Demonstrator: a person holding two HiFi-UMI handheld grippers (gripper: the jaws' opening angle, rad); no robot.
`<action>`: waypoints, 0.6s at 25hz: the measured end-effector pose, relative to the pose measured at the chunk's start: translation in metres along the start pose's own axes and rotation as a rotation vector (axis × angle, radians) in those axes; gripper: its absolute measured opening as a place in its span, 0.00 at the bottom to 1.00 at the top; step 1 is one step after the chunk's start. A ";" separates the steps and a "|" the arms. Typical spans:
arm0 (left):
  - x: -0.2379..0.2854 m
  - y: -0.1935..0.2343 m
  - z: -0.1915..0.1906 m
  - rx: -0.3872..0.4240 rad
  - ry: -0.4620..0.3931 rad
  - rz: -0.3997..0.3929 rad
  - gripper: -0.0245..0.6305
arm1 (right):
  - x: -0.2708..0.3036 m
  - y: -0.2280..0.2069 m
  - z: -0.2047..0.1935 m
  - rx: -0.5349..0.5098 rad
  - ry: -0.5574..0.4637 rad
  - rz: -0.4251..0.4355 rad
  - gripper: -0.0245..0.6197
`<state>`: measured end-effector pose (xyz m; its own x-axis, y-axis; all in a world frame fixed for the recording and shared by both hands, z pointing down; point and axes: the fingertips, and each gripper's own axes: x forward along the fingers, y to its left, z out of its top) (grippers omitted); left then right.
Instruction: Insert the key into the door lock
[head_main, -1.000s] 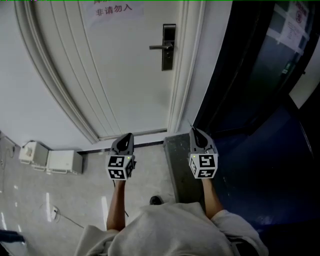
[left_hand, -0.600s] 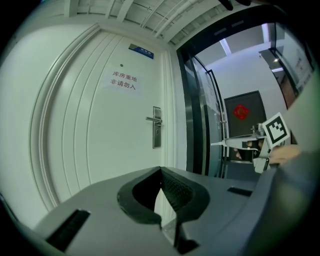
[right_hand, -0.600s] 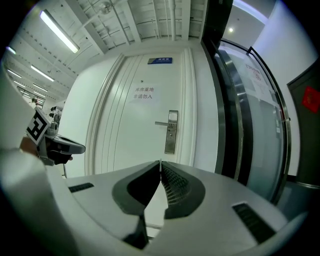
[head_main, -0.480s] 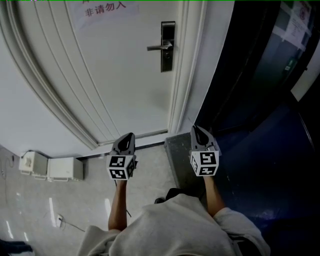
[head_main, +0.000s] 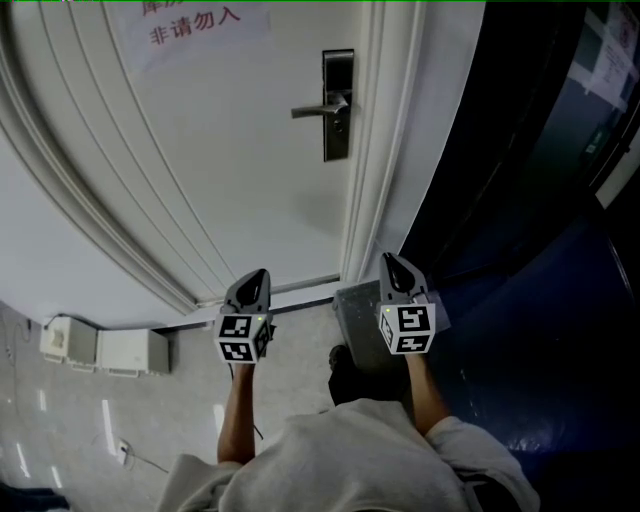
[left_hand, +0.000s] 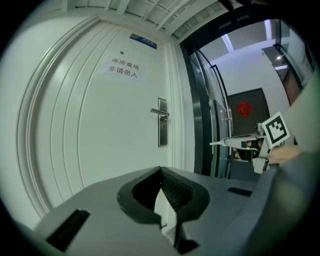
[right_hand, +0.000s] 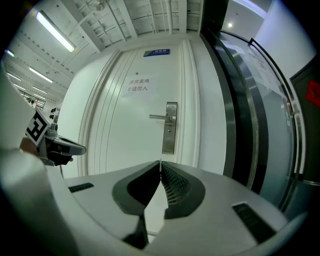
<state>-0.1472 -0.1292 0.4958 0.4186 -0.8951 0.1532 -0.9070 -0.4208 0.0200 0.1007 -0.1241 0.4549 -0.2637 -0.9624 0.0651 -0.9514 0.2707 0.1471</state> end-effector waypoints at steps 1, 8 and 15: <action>0.010 0.004 0.002 0.002 0.000 0.005 0.06 | 0.012 -0.005 -0.001 0.003 0.001 0.004 0.08; 0.090 0.032 0.030 0.002 -0.003 0.045 0.06 | 0.105 -0.040 0.017 0.002 -0.023 0.047 0.08; 0.166 0.054 0.067 0.011 -0.031 0.080 0.06 | 0.186 -0.071 0.044 -0.009 -0.064 0.095 0.08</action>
<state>-0.1236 -0.3108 0.4563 0.3465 -0.9300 0.1231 -0.9370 -0.3493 -0.0017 0.1125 -0.3239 0.4135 -0.3627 -0.9317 0.0163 -0.9201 0.3609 0.1526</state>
